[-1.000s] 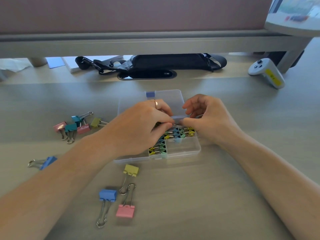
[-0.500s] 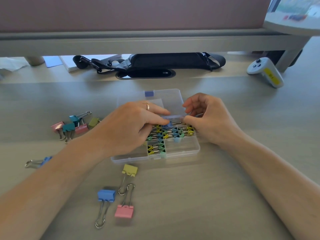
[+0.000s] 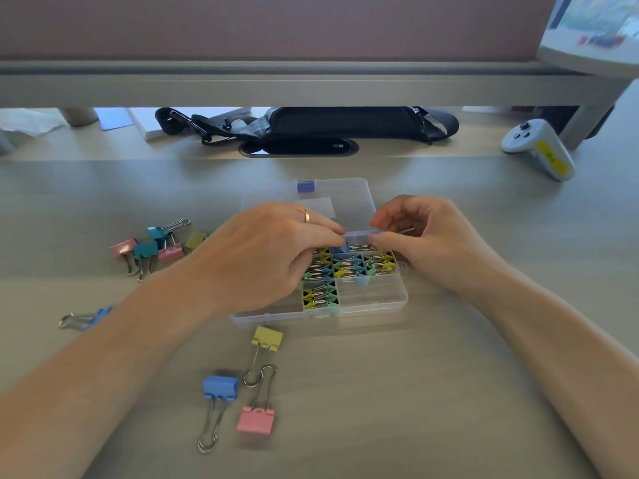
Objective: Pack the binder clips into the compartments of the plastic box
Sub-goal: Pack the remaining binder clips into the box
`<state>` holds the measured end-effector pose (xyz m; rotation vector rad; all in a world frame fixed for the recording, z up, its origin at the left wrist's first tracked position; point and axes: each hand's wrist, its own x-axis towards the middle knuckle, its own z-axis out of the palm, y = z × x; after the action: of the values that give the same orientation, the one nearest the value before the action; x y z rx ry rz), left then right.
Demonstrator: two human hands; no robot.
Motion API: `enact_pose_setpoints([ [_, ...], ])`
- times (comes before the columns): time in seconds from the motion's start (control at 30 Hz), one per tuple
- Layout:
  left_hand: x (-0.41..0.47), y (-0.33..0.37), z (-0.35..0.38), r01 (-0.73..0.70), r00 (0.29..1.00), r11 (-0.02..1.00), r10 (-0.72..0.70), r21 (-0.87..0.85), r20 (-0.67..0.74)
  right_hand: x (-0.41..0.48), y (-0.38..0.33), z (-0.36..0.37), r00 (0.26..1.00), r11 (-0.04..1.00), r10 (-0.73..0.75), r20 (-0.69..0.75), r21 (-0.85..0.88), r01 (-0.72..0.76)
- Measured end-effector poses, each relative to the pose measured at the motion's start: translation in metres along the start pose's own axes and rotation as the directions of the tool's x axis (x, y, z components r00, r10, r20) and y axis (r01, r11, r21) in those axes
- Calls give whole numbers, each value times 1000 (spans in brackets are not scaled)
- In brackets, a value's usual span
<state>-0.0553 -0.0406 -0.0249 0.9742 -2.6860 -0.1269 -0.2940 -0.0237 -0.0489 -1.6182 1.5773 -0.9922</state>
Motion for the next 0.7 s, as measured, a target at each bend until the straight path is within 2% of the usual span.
enact_pose_setpoints([
  [0.33, -4, -4, 2, 13, 1000, 998, -13, -55, -7, 3, 6, 6, 996, 994, -70, -58, -90, 64],
  [0.47, -5, -3, 1, 7, 999, 995, -10, -100, -34, 2, 6, 8, 992, 997, -63, -108, -43, 59],
  [0.5, -6, -4, -1, 17, 999, 992, -23, -123, -48, 0, 3, 9, 982, 995, -93, -162, -54, 85],
  [0.57, -8, -7, -4, 31, 996, 987, -44, -160, -77, -12, -12, 10, 926, 955, -284, -248, -158, 250],
  [0.6, -10, -10, -5, 36, 994, 984, -53, -175, -95, -21, -23, 12, 890, 911, -399, -221, -201, 359],
  [0.63, -13, -13, -6, 39, 991, 982, -63, -185, -122, -33, -35, 15, 857, 860, -496, -136, -212, 464],
  [0.7, -19, -17, -7, 48, 973, 979, -91, -198, -210, -56, -58, 27, 804, 789, -572, 165, -157, 594],
])
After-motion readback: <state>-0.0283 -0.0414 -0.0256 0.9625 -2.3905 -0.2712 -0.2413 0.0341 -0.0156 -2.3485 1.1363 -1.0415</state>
